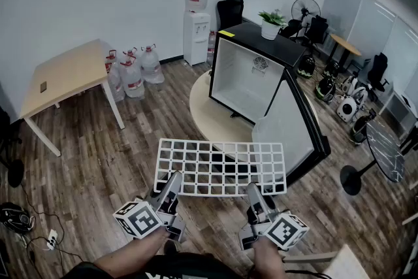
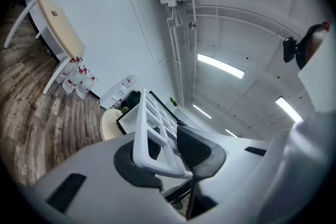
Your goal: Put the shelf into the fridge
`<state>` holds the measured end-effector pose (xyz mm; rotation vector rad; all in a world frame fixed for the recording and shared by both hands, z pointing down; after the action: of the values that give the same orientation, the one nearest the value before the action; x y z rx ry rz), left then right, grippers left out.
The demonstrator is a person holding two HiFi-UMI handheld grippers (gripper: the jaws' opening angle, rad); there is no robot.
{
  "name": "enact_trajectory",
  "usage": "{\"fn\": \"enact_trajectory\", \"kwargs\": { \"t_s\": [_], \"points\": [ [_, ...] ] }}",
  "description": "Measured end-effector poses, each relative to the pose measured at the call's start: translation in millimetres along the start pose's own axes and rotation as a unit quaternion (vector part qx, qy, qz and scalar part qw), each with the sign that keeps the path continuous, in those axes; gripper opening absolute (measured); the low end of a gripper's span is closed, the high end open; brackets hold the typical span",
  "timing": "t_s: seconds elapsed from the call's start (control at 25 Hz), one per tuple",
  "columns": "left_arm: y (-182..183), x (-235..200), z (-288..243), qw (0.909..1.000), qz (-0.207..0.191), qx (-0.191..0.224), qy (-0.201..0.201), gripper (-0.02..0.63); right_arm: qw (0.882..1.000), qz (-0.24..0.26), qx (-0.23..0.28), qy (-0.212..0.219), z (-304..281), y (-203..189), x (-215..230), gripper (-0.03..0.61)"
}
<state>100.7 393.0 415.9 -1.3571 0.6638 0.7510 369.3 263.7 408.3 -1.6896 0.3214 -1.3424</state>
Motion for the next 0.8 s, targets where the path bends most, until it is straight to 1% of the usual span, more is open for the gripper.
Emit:
{"fn": "enact_trajectory", "kwargs": {
  "t_s": [0.12,0.4,0.56,0.72,0.8],
  "points": [
    [0,-1,1,1.0,0.0,-0.007,0.002,0.095,1.0,0.007,-0.001,0.001,0,-1,0,0.127],
    [0,-3,3,1.0,0.006,-0.004,-0.002,0.095,1.0,0.006,-0.001,-0.001,0,-2,-2,0.129],
    [7,0,5,1.0,-0.005,-0.008,-0.004,0.095,1.0,0.003,0.007,0.004,-1,-2,-8,0.127],
    [9,-8,8,0.9999,0.003,-0.011,-0.008,0.095,1.0,0.009,0.009,0.004,-4,-7,-10,0.127],
    [14,-12,9,0.9999,0.0,-0.014,-0.006,0.095,1.0,0.008,0.008,0.004,-9,-12,-13,0.127]
  ]
}}
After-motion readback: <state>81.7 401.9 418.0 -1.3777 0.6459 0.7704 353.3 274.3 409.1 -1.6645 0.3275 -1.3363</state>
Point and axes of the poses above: the fingertips, and each gripper's own axes: z backward along the fingers, x to its right, y out of its top, the point moved 8 cm from there along z, backward along the fingers, and after that the axes turned 5 degrees about z, right-handed, at the moved point
